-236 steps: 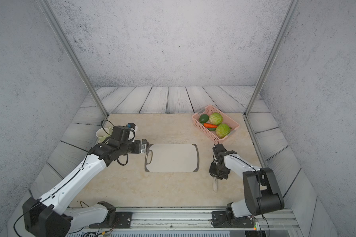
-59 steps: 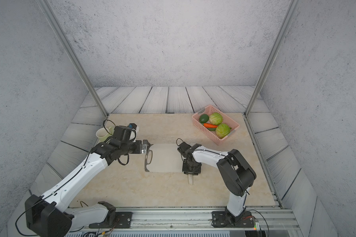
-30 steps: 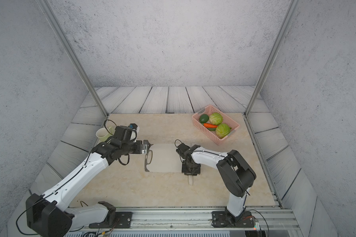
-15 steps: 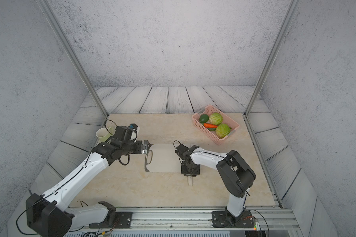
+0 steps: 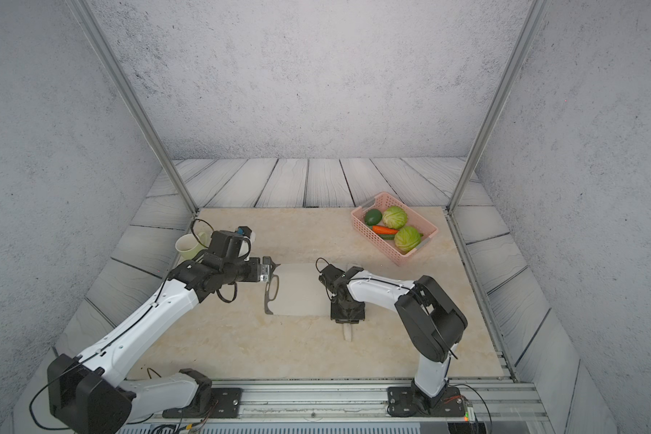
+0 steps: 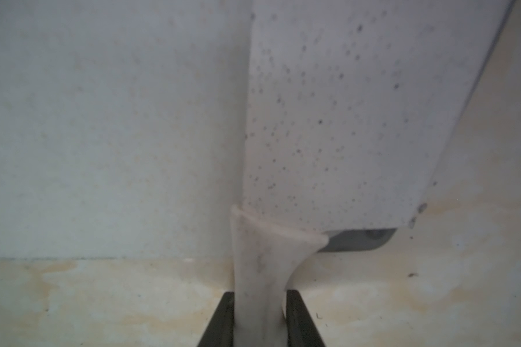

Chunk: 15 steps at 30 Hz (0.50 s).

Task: Align the knife with the edge of the cutting board
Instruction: Adjust the knife at the edge of the cutting board.

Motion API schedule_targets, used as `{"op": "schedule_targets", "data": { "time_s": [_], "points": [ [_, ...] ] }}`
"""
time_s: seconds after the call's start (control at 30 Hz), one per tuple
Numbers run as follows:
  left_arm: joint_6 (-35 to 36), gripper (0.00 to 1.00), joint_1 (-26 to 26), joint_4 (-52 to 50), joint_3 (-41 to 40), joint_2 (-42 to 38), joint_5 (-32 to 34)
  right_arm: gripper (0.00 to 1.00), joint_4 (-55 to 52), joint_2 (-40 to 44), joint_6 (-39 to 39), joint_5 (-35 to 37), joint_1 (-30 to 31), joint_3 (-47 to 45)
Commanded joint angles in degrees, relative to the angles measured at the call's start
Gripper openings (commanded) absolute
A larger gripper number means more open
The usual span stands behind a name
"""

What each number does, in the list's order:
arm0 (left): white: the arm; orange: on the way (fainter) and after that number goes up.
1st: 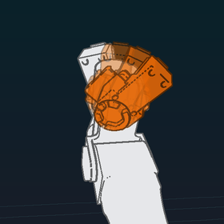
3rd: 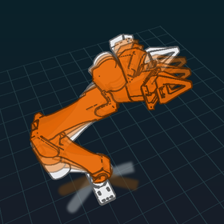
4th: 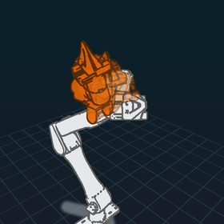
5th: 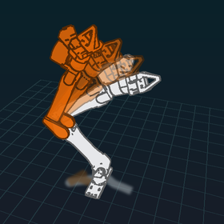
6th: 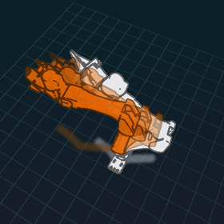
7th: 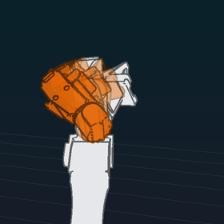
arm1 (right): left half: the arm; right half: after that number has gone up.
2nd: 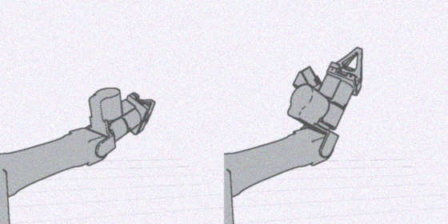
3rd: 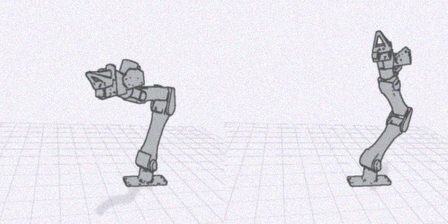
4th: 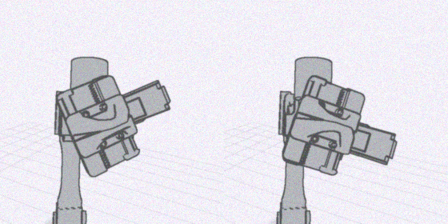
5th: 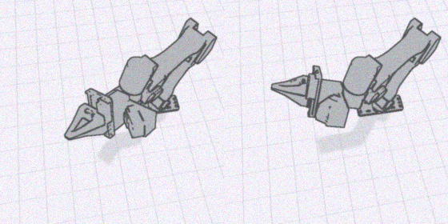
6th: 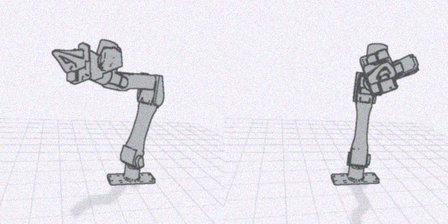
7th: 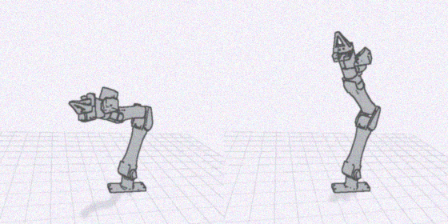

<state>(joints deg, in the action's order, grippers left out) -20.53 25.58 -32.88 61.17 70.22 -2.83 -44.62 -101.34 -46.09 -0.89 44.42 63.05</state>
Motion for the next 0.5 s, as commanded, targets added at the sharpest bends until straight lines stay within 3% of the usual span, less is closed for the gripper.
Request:
{"op": "schedule_targets", "data": {
  "time_s": [0.0,0.37,0.47],
  "points": [
    [0.5,0.98,0.3,-0.7,1.4,0.3,0.4,0.23,-1.2,-0.5,1.5,0.8,0.5,0.6],
    [0.5,0.98,0.4,-0.7,1.4,0.4,0.4,0.26,-1.5,-1.2,2.6,0.9,1.3,0.6],
    [0.5,0.98,0.4,-0.8,1.4,0.4,0.4,0.31,-1.9,-1.4,2.6,1.0,1.5,0.8]
  ]
}}
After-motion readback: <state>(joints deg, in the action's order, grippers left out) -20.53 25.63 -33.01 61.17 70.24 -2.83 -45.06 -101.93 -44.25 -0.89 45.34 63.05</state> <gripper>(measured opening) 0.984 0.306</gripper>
